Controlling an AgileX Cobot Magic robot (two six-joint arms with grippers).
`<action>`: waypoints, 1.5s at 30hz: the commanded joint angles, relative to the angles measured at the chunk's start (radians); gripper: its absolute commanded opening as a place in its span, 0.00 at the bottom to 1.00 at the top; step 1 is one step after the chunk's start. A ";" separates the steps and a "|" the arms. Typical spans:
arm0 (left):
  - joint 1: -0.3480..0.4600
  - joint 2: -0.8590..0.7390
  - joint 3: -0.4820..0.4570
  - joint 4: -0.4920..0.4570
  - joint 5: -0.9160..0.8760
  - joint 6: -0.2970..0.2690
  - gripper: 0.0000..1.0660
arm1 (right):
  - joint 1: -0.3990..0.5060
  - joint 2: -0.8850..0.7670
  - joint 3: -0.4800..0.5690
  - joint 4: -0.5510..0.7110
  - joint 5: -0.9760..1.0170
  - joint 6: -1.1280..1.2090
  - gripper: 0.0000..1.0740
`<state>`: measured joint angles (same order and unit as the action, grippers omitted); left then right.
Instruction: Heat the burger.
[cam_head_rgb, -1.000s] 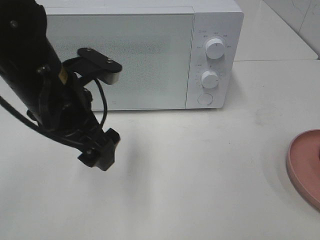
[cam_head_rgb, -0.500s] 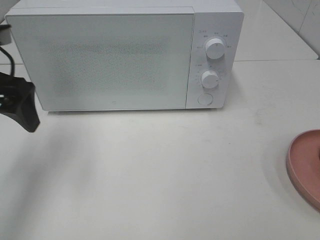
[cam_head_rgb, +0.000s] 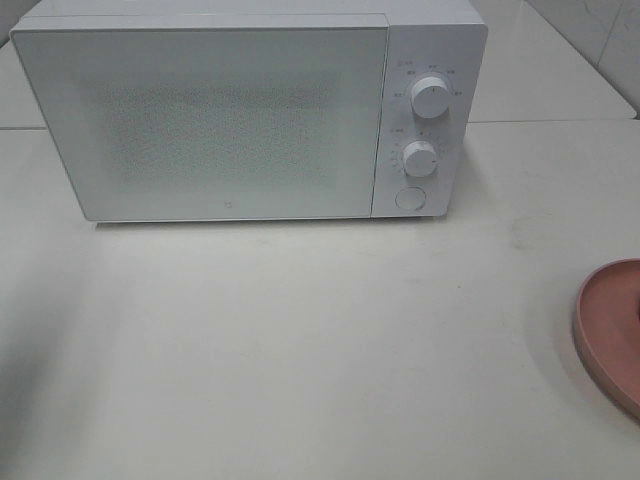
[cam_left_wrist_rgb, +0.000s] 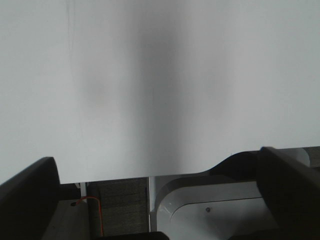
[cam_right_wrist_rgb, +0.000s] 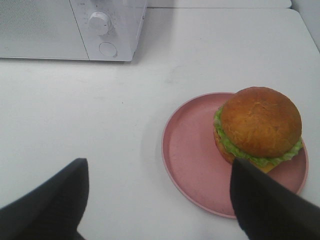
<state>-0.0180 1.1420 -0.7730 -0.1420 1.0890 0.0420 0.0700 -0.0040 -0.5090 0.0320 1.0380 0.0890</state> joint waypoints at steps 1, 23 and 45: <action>0.005 -0.065 0.042 0.022 0.014 -0.002 0.96 | -0.008 -0.026 0.002 0.002 -0.001 -0.008 0.70; 0.005 -0.791 0.272 0.086 -0.051 0.002 0.96 | -0.008 -0.026 0.002 0.002 -0.001 -0.008 0.70; 0.005 -1.170 0.273 0.076 -0.051 -0.001 0.95 | -0.008 -0.026 0.002 0.002 -0.001 -0.008 0.70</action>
<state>-0.0160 -0.0020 -0.5030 -0.0580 1.0390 0.0420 0.0700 -0.0040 -0.5090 0.0320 1.0380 0.0890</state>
